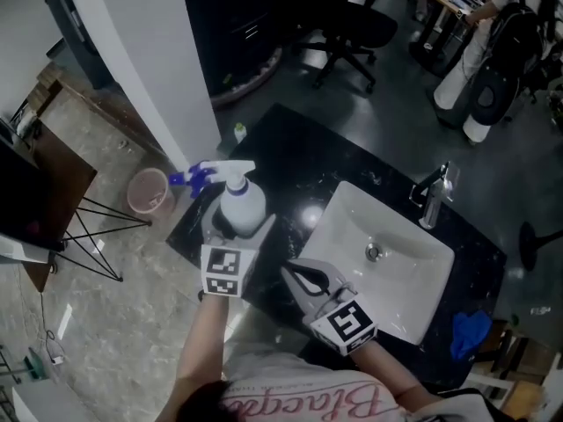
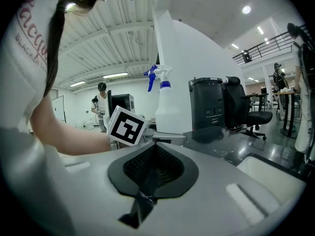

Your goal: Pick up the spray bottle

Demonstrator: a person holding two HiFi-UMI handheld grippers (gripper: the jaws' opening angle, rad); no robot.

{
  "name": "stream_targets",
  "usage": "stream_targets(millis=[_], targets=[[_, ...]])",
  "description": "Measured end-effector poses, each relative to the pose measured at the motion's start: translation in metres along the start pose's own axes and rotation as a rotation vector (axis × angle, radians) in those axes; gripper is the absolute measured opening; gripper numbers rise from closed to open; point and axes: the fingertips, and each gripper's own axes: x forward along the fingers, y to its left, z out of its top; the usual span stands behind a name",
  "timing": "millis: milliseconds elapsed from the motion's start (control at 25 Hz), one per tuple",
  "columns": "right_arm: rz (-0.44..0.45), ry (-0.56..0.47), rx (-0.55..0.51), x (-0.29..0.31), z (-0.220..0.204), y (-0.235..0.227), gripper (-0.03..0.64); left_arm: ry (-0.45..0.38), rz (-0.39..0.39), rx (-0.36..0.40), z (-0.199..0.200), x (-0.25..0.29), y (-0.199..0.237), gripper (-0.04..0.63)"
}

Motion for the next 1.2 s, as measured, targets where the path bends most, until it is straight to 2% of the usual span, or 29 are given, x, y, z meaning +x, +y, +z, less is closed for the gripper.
stream_targets(millis=[120, 400, 640, 840, 1040, 1200], targets=[[0.006, -0.006, 0.0, 0.0, 0.003, 0.003, 0.003, -0.005, -0.03, -0.002, 0.002, 0.002, -0.001, 0.408], [0.013, -0.021, -0.014, -0.005, 0.005, 0.006, 0.003, 0.003, -0.042, -0.002, -0.001, 0.002, -0.008, 0.405], [0.006, -0.097, 0.067, -0.019, 0.017, 0.002, 0.002, -0.025, -0.029, -0.021, 0.006, -0.016, -0.021, 0.405], [-0.01, -0.115, 0.026, -0.03, 0.022, 0.0, 0.002, -0.048, 0.009, 0.004, 0.022, -0.043, -0.028, 0.405], [-0.005, -0.148, -0.003, -0.044, 0.029, 0.004, 0.002, -0.064, 0.053, -0.015, 0.041, -0.074, -0.035, 0.405], [0.007, -0.181, 0.002, -0.053, 0.035, 0.007, 0.002, -0.083, 0.075, -0.002, 0.058, -0.098, -0.038, 0.405]])
